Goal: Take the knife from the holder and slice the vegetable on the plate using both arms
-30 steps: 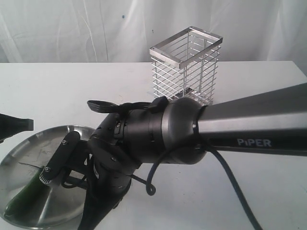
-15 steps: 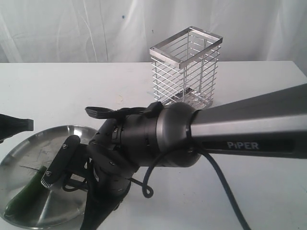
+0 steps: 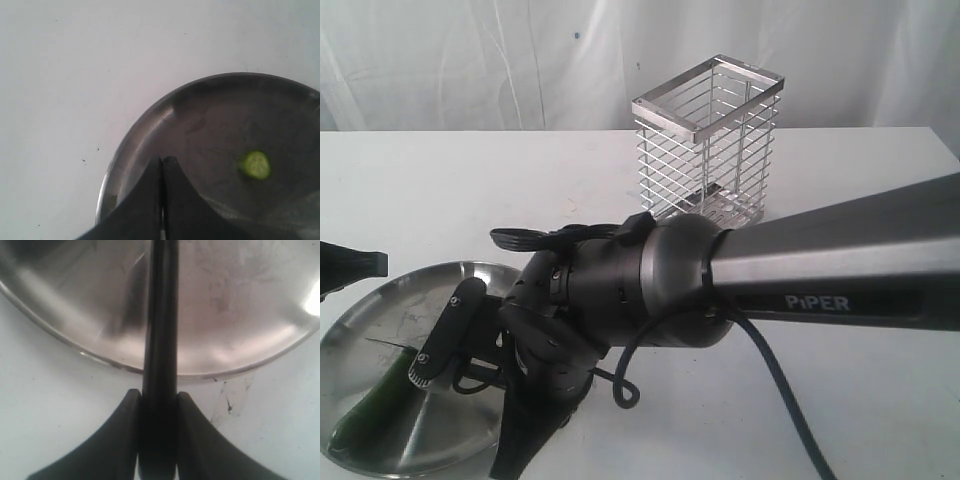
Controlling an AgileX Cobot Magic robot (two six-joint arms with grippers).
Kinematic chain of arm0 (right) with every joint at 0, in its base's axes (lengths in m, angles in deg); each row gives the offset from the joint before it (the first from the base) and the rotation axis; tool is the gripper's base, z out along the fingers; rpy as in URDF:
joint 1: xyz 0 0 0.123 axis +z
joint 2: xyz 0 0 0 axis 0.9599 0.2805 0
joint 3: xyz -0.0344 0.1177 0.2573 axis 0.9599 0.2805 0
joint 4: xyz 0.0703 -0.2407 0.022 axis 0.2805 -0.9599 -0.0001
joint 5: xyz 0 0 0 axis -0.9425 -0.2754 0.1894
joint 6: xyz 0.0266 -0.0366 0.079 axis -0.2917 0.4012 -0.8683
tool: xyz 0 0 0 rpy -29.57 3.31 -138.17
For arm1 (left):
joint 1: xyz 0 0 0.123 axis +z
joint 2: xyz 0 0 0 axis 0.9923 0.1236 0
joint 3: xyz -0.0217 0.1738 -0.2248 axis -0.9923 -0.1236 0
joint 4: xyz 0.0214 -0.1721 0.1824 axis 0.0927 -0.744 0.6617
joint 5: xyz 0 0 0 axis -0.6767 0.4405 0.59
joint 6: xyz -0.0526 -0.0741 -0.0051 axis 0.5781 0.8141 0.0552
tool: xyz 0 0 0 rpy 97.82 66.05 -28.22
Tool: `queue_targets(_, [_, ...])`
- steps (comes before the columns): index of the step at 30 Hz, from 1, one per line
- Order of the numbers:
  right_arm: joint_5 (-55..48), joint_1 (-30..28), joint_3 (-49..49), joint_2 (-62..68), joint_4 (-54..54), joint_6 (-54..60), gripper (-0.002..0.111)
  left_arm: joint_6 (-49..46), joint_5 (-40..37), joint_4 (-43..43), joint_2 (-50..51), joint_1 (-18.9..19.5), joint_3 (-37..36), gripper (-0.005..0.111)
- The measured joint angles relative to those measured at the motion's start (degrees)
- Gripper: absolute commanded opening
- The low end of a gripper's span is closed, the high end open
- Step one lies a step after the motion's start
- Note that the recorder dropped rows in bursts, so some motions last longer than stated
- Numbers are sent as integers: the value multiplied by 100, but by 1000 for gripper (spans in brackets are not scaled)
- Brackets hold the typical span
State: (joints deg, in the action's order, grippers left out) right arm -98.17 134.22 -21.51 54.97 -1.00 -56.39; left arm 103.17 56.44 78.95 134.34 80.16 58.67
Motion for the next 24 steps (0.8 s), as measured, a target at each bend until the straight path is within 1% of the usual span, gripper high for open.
queue_targets(17, [-42, 0, -14, 0, 85, 0, 0, 0, -3, 0, 0, 0, 0, 0])
queue_targets(24, [-42, 0, -14, 0, 130, 0, 0, 0, -132, -23, -36, 0, 0, 0])
